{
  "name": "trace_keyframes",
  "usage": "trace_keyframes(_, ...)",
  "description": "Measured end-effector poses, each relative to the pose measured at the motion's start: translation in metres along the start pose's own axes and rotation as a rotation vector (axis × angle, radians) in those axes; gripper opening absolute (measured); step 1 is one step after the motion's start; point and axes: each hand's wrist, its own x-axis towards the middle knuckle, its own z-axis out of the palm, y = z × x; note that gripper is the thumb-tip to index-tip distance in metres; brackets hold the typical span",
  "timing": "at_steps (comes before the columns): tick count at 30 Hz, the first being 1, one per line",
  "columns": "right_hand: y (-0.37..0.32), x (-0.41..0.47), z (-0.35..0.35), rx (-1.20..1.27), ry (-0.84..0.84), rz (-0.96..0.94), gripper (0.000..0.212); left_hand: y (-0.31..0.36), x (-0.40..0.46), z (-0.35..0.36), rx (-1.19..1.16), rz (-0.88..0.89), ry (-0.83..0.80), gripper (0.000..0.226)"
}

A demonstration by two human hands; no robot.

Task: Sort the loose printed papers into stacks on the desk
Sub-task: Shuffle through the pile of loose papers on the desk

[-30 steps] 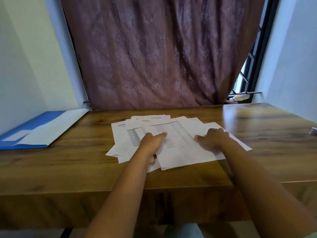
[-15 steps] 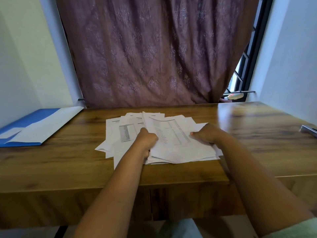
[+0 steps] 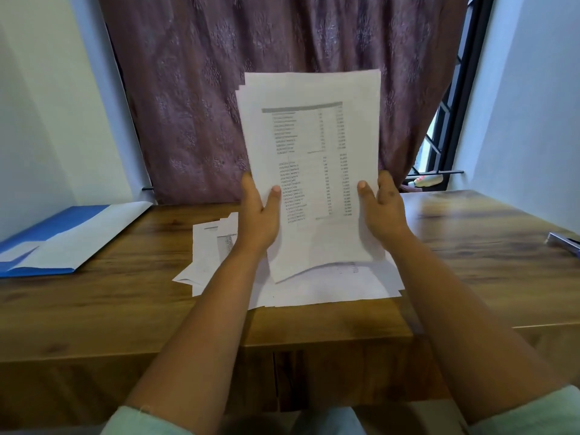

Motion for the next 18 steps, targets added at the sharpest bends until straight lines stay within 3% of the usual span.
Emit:
trace_keyframes(4,-0.006,-0.008,0.003,0.083,0.069,-0.024,0.037,0.005,0.007,-0.001,-0.076,0.129,0.109,0.042)
trace_keyframes(11,-0.001,-0.018,0.004,0.111,0.039,0.014,0.054,0.007,0.002,-0.002,0.004,0.157,0.067,0.028)
trace_keyframes(14,-0.014,-0.01,0.005,0.005,0.069,-0.068,0.046,0.025,0.008,0.002,0.063,0.176,0.088,0.015)
trace_keyframes(18,-0.018,-0.012,0.009,-0.049,0.053,-0.076,0.035,0.023,0.013,0.01,0.15,0.042,0.089,0.018)
